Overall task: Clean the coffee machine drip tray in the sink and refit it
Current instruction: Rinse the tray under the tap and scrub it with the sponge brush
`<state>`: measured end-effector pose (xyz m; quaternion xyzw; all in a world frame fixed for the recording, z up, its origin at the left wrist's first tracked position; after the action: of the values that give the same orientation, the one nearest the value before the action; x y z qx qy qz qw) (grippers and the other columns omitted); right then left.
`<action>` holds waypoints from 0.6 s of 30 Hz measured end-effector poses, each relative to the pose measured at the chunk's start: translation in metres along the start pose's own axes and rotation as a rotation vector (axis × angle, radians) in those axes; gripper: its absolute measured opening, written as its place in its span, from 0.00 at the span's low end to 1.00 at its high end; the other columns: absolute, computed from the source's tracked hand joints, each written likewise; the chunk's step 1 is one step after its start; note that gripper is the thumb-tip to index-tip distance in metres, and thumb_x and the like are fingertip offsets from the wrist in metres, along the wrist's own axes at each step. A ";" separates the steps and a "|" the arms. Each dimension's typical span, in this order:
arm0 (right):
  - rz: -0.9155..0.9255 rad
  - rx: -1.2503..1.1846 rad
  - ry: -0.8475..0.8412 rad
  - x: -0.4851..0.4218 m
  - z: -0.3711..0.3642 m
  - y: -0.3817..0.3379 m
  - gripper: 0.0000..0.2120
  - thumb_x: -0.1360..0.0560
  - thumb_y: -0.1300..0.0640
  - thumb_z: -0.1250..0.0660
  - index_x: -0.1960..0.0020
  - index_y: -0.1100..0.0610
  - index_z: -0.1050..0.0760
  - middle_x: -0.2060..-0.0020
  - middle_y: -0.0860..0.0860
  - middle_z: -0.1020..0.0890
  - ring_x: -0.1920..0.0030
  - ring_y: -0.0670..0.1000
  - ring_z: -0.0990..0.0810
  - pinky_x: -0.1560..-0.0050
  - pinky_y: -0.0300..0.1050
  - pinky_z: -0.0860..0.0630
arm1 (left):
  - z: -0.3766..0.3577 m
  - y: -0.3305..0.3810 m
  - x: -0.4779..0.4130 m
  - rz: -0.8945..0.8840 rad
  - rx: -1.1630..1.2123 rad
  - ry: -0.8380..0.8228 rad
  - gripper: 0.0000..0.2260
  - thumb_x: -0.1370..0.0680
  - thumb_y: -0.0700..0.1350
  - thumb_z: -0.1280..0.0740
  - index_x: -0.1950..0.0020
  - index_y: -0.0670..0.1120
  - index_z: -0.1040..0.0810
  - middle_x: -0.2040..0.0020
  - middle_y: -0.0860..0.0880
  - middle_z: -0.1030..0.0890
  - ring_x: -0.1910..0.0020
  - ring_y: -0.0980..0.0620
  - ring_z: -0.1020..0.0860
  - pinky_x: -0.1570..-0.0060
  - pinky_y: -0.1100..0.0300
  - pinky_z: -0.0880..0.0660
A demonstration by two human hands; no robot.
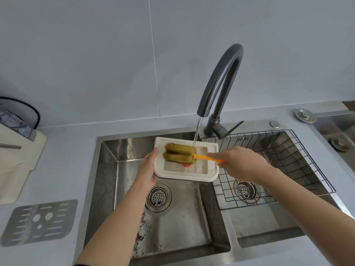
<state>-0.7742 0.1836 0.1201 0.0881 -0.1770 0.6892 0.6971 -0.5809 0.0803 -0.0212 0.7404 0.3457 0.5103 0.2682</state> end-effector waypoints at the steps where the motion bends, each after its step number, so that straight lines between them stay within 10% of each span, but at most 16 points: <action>1: 0.006 0.019 -0.017 -0.004 -0.001 -0.003 0.21 0.21 0.55 0.45 0.30 0.40 0.37 0.47 0.53 0.21 0.47 0.56 0.22 0.51 0.52 0.23 | -0.001 0.001 0.002 -0.005 -0.001 -0.009 0.16 0.22 0.50 0.38 0.38 0.42 0.27 0.48 0.42 0.20 0.49 0.44 0.21 0.43 0.46 0.26; 13: -0.026 0.067 0.009 -0.011 -0.002 0.000 0.24 0.20 0.59 0.48 0.29 0.38 0.42 0.52 0.52 0.21 0.51 0.56 0.21 0.53 0.53 0.21 | 0.018 0.024 0.006 -0.081 -0.086 0.056 0.13 0.22 0.49 0.37 0.42 0.44 0.26 0.38 0.37 0.24 0.38 0.38 0.26 0.35 0.41 0.31; 18: -0.066 0.054 0.015 -0.008 -0.004 -0.001 0.26 0.22 0.61 0.48 0.29 0.39 0.43 0.62 0.49 0.29 0.54 0.56 0.22 0.57 0.50 0.23 | 0.019 0.039 0.012 -0.142 -0.076 0.056 0.08 0.22 0.47 0.38 0.47 0.44 0.24 0.50 0.45 0.21 0.52 0.48 0.23 0.57 0.57 0.25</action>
<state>-0.7730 0.1775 0.1136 0.1074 -0.1499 0.6711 0.7180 -0.5512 0.0646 0.0085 0.6888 0.3850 0.5232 0.3218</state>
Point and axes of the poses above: each hand's wrist, its own x-axis away from the middle knuckle, its own z-axis out of the back of the hand, y = z × x, the point moved 5 cm from there along -x, towards the middle knuckle
